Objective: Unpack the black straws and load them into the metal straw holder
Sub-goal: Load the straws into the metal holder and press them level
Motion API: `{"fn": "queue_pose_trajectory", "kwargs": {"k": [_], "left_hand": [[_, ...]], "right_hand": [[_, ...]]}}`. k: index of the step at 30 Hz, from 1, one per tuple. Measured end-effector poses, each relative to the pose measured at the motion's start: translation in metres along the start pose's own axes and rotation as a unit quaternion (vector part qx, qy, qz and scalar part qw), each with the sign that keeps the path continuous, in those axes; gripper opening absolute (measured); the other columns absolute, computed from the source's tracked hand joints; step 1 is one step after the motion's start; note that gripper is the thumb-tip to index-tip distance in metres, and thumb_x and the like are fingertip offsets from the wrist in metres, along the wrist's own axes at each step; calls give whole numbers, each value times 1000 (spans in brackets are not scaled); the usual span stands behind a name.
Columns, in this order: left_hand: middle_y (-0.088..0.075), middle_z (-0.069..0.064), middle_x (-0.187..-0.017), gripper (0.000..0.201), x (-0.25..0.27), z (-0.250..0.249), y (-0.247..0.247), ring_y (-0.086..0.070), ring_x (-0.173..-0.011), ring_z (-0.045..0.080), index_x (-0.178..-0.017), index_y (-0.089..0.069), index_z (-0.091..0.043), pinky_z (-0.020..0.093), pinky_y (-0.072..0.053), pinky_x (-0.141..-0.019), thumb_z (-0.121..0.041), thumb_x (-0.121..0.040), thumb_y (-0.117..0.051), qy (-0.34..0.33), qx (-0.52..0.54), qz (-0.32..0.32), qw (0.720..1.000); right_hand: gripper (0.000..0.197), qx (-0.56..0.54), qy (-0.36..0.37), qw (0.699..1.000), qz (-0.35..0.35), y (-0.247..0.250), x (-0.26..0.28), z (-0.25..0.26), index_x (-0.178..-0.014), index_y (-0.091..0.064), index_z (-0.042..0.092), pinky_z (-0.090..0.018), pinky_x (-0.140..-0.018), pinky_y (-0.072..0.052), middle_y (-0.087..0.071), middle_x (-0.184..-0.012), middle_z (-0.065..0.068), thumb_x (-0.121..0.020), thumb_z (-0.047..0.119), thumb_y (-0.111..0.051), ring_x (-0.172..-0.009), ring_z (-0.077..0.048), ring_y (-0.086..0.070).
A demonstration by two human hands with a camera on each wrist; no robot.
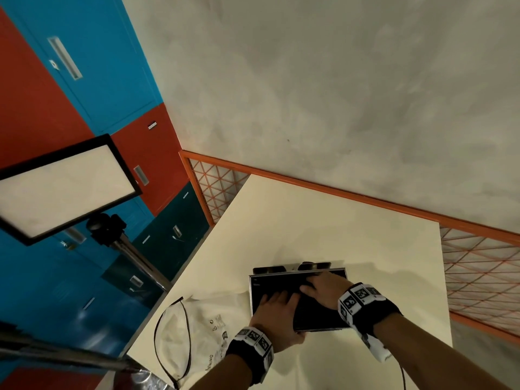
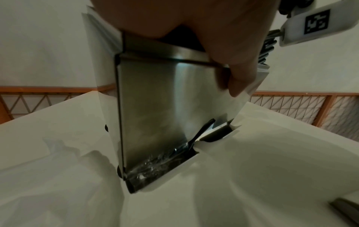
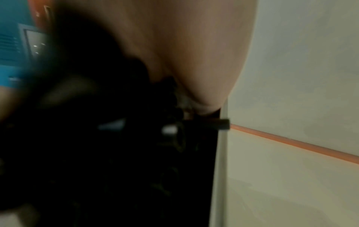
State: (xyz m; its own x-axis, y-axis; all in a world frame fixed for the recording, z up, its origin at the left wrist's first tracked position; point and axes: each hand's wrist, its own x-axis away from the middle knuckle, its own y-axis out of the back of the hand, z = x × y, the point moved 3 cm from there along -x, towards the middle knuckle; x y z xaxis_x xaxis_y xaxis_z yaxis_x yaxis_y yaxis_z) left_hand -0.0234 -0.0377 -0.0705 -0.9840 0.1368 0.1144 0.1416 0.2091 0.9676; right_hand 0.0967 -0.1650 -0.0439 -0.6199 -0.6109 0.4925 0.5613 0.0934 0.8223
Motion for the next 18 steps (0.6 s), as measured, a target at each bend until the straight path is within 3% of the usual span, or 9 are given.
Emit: {"fn": "queue_pose_trajectory", "kwargs": {"k": [4,6,8,12,18], "left_hand": [[-58,-1,-124,76,-7,4,4,-56,-115,26,-132,-41,-26,44,-43,-101,-64,-70,-59,17,21,23,999],[-56,-2,-126,74,-11,6,5,-54,-118,26,-129,-41,-28,45,-42,-101,-65,-68,-62,28,27,37,999],[-55,-1,-128,76,-15,7,6,-52,-120,27,-129,-40,-29,45,-40,-101,-65,-67,-65,40,31,61,997],[-57,0,-133,86,-21,7,11,-54,-123,27,-134,-41,-25,45,-40,-104,-68,-66,-72,39,17,82,996],[-54,2,-139,90,-24,7,15,-54,-125,28,-139,-40,-21,43,-42,-105,-63,-68,-78,32,27,121,992]], "right_hand": [[66,-9,16,1000,-7,5,5,0,-123,-62,14,-39,-97,-46,-64,-123,-8,-96,65,-31,-109,-25,-61],[94,-12,33,999,-3,7,12,3,-127,-61,16,-39,-100,-45,-60,-126,-5,-79,87,-22,-114,-23,-59],[105,-3,48,999,22,7,20,4,-126,-60,21,-38,-98,-47,-59,-123,0,-63,99,-28,-113,-21,-58],[99,90,44,994,48,-2,29,3,-136,-47,22,-36,-96,-48,-54,-127,0,-58,80,-66,-114,-22,-56],[93,142,52,988,5,-13,24,4,-136,-39,27,-42,-95,-49,-51,-129,-1,-57,64,-72,-114,-25,-55]]}}
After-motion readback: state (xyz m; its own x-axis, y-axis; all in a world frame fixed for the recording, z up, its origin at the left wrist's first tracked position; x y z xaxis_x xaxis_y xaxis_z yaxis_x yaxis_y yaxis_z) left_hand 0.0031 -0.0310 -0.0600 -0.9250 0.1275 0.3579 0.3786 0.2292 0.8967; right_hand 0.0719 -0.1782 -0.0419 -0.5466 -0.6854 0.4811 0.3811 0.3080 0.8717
